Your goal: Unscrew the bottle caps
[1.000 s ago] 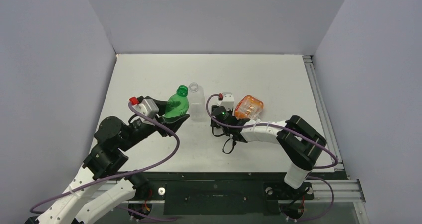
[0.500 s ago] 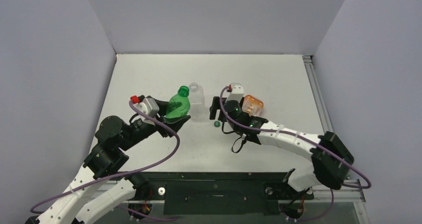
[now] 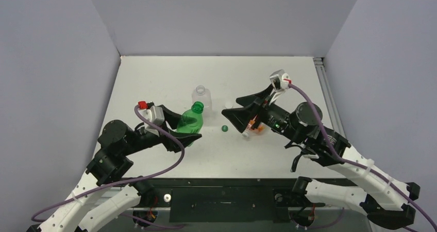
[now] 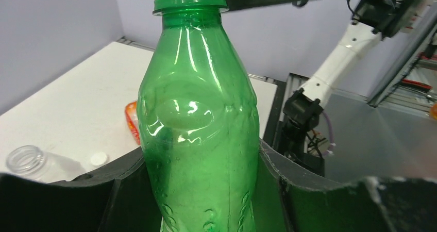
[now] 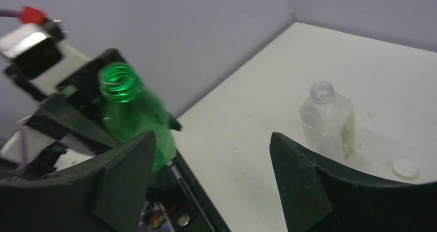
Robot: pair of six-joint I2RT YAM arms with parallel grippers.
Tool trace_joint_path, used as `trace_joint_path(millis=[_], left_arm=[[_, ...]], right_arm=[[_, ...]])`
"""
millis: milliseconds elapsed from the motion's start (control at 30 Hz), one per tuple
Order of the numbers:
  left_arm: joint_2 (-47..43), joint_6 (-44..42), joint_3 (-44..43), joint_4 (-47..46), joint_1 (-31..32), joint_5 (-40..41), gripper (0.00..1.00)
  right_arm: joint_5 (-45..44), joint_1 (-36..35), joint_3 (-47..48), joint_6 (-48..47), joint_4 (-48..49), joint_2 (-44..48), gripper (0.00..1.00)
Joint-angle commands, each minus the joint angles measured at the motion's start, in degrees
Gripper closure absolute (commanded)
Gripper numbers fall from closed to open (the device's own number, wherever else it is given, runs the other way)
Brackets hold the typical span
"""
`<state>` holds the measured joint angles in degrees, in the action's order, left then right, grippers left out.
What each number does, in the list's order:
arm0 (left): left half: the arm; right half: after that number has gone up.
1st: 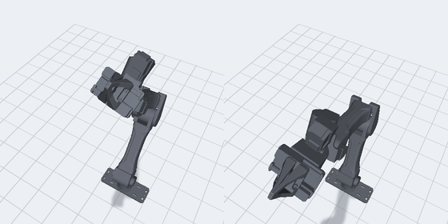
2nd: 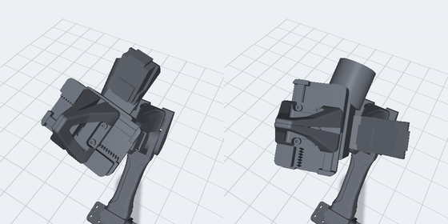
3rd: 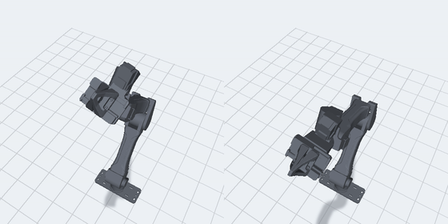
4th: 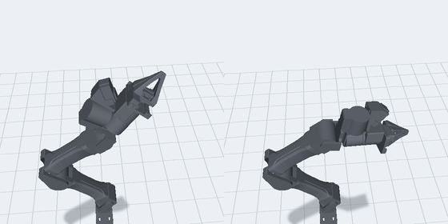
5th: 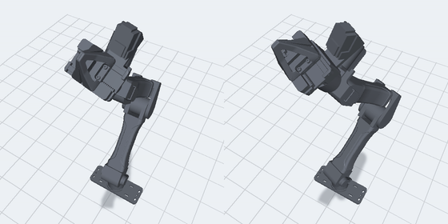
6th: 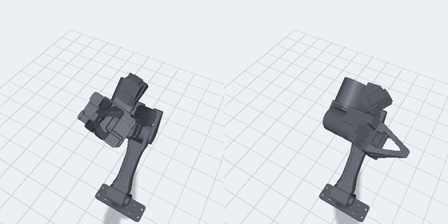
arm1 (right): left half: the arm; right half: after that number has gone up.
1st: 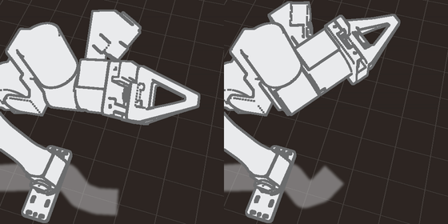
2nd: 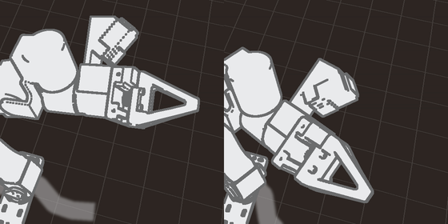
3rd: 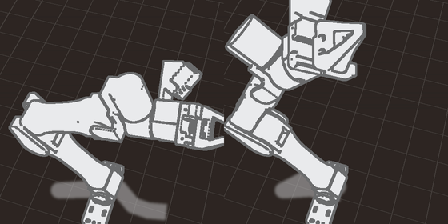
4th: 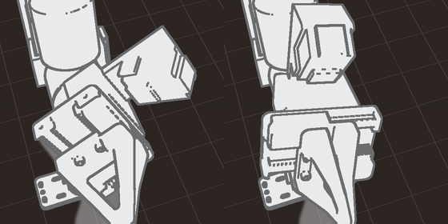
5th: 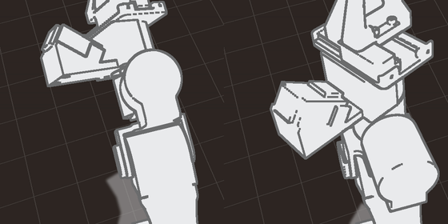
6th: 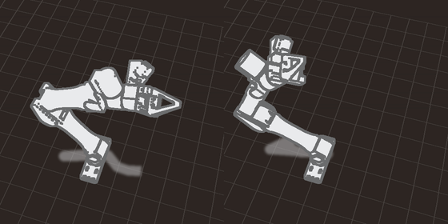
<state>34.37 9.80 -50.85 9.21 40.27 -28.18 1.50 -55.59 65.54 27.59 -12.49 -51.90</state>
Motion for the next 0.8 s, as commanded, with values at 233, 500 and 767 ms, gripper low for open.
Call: trace_joint_path(millis=[233,500,767], left_arm=[[1.69,3.17,-3.31,-3.86,-0.90,-9.70,1.00],[1.93,3.38,-3.64,-3.81,-0.93,-10.51,1.00],[1.97,3.04,-3.65,-3.42,-1.01,-10.61,1.00]], right_arm=[[8.06,-11.40,16.85,-4.85,-2.49,-10.20,0.23],[5.93,-11.73,16.78,-4.37,-0.98,-12.77,0.27],[7.28,-12.11,16.51,-2.78,2.65,-14.78,0.56]])
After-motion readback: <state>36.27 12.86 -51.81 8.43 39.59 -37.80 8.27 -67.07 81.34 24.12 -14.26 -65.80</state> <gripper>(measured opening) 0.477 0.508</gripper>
